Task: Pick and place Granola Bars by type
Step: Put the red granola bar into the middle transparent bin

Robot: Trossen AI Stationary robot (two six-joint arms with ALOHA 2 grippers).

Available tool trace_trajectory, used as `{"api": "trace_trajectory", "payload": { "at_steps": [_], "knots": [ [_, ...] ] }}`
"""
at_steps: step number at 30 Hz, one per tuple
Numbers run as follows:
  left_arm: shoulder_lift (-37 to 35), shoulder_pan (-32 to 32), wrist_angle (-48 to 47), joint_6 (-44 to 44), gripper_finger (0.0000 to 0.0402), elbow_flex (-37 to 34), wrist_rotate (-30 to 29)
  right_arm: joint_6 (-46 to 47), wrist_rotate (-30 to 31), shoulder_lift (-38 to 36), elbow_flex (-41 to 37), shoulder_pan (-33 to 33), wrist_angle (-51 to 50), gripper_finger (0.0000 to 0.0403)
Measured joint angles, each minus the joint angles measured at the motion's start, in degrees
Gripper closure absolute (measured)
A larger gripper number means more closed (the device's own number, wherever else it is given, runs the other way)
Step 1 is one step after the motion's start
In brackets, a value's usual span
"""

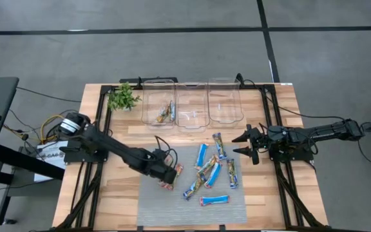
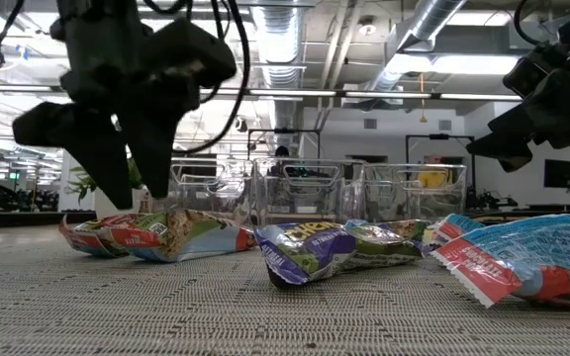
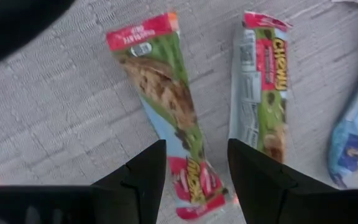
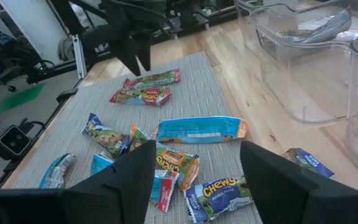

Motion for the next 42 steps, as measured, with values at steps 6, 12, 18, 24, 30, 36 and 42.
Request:
{"api": "trace_trajectory", "payload": {
  "at_steps": [6,12,18,24,30,36,42],
  "knots": [
    [0.9,2.1,-0.3,2.3,0.0237,0.1,0.8,0.0,0.0,0.0,0.0,0.0,0.0,0.0178],
    [3.4,3.0,0.1,4.6,0.0237,0.1,3.2,0.0,0.0,-0.1,0.0,0.0,0.1,0.0178],
    [5.8,3.1,0.4,6.8,0.0237,0.2,4.1,0.0,0.0,-0.1,0.0,0.0,0.2,0.0178],
    [6.2,3.1,0.4,8.0,0.0239,0.3,4.4,0.0,0.0,-0.1,0.0,0.0,0.2,0.0178],
    [6.1,3.2,0.1,10.1,0.0285,0.2,4.7,0.0,0.0,-0.1,0.0,0.0,0.2,0.0178],
    [6.1,3.2,1.7,13.3,0.0345,0.1,4.7,0.0,0.0,-0.1,0.0,0.0,0.2,0.0178],
    [5.2,3.1,2.7,18.0,0.0363,0.9,3.5,0.0,0.0,-0.1,0.0,0.0,0.2,0.0178]
  ]
}}
